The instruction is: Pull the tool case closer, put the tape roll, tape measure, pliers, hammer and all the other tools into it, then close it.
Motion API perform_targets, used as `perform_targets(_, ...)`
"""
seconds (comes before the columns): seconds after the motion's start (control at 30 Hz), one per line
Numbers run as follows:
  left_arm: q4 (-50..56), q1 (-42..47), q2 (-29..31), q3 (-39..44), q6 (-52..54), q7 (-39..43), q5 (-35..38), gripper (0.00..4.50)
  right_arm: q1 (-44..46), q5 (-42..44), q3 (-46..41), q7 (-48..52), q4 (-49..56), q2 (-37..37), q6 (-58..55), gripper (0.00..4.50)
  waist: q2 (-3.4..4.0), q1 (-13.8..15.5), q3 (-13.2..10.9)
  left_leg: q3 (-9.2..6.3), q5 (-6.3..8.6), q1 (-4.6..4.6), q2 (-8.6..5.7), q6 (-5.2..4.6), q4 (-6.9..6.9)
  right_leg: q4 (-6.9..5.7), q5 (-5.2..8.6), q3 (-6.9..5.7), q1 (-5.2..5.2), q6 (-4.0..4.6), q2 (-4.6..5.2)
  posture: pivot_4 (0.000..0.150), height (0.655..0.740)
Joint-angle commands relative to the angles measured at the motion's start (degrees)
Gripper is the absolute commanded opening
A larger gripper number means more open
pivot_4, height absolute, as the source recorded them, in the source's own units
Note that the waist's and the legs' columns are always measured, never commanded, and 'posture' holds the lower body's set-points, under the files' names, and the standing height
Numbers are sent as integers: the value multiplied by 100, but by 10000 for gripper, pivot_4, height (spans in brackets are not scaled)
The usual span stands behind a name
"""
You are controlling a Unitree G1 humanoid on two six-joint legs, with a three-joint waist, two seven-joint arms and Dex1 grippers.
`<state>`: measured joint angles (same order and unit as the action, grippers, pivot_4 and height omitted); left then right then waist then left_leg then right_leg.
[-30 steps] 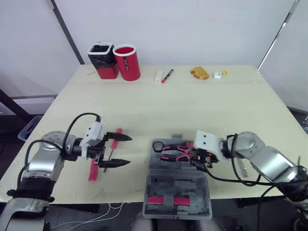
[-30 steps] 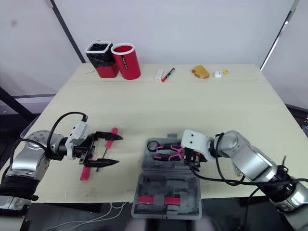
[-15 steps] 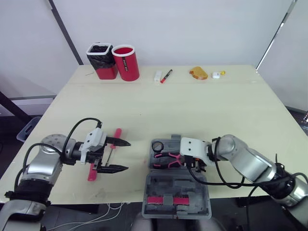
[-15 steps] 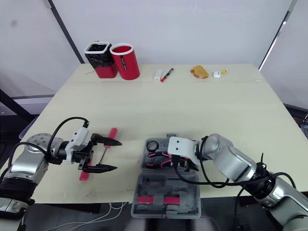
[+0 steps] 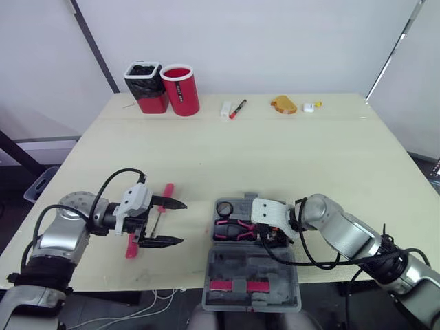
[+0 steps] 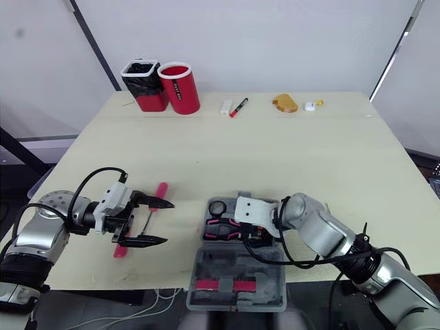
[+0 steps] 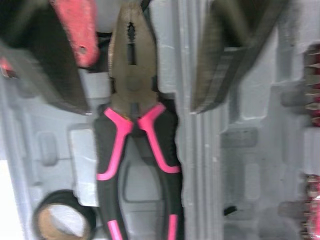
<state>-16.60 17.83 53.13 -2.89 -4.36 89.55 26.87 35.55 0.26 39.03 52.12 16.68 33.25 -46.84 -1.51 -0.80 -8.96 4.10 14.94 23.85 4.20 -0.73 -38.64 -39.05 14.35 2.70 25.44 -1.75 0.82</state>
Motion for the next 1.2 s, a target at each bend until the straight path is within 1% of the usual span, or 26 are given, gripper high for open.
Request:
perform_targets(0.03,123,-28,103,94,-54,295,86,45000,-57,157,-490,20,362,52,90,44810,0,1,0,0,0,0,0,0,0,0,0,0,0,0,0,1500,7400)
perform_targets(0.1,117,-37,113,83,-70,295,76,45000,-213,350,-827,-22,398,-46,316,44810,-1,1,0,-1,0,0,0,0,-1,-1,0,-1,0,0,-1,1500,7400)
perform_targets(0.2,119,-19,85,92,-40,295,91,45000,-530,589,-1388,-276,188,-386,904,44810,-6,-1,4,-5,0,0,0,0,0,-2,0,-3,-1,0,-3,1500,7400)
perform_targets(0.23,119,-6,78,89,-32,295,93,45000,-673,836,-1630,-250,87,-596,1198,44810,-7,0,4,-5,0,0,0,0,0,-2,0,-3,-1,0,-3,1500,7400)
perform_targets(0.27,120,3,74,84,-29,295,92,45000,-762,971,-1747,-186,18,-691,1420,39946,-9,-1,5,-6,0,0,0,0,0,-2,0,-3,-2,0,-3,1500,7400)
perform_targets(0.3,122,23,58,85,-10,295,99,45000,-842,991,-1785,-149,-92,-729,1588,38183,-9,-2,5,-4,0,0,0,0,-1,-2,0,-2,-2,0,-3,1500,7400)
perform_targets(0.33,119,47,46,82,2,295,102,45000,-910,969,-1797,-138,-264,-778,1816,34602,-10,0,6,-3,0,0,0,0,-1,-2,-1,-1,-2,-1,-2,1500,7400)
perform_targets(0.37,117,62,38,79,10,295,104,45000,-943,926,-1778,-137,-393,-792,1980,28995,-10,1,6,-3,0,0,0,0,-2,-1,-1,-1,-3,-1,-2,1500,7400)
perform_targets(0.4,121,78,27,82,26,295,111,45000,-997,913,-1772,-137,-550,-839,2147,25379,-10,1,6,-3,0,-1,0,0,-4,-1,-1,-1,-4,-2,-2,1500,7400)
perform_targets(0.47,118,93,28,79,39,295,132,45000,-1063,912,-1756,-108,-805,-928,2417,14307,-10,1,6,-3,0,-1,0,0,-8,-1,-2,-1,-6,-2,-1,1500,7400)
perform_targets(0.57,96,101,38,66,25,295,135,45000,-1132,633,-1575,1,-1157,-865,3052,224,-10,1,6,-4,0,-1,0,0,-10,-4,-2,-1,-6,-2,-2,1500,7400)
perform_targets(0.83,66,118,30,60,9,295,139,45000,-1075,366,-1500,-112,-2236,-1246,3265,224,-10,-4,6,-4,0,-6,0,0,-12,-13,-2,0,-7,-2,-3,1500,7400)
perform_targets(0.93,82,65,40,101,7,295,140,45000,-1033,218,-1441,-248,-2667,-1348,3005,224,-12,-4,7,-2,0,-6,0,0,-14,-14,-2,1,-7,-2,-3,1500,7400)
perform_targets(1.07,181,-7,13,172,61,294,135,45000,-1125,-113,-1058,-129,-3050,-1290,2634,224,-13,-11,10,-2,0,-16,0,0,-35,-46,-1,5,-9,-1,-4,1500,7400)
perform_targets(1.13,181,-35,14,191,53,295,136,45000,-1156,-218,-920,-120,-3228,-1317,2500,224,-16,-10,14,-2,0,-24,0,0,-54,-69,1,6,-14,1,-3,1500,7400)
perform_targets(1.2,174,-55,16,206,46,295,137,45000,-1153,-308,-821,-119,-3393,-1357,2458,224,-23,-8,20,-1,0,-70,0,0,-53,-69,10,7,-57,13,-3,1500,7400)
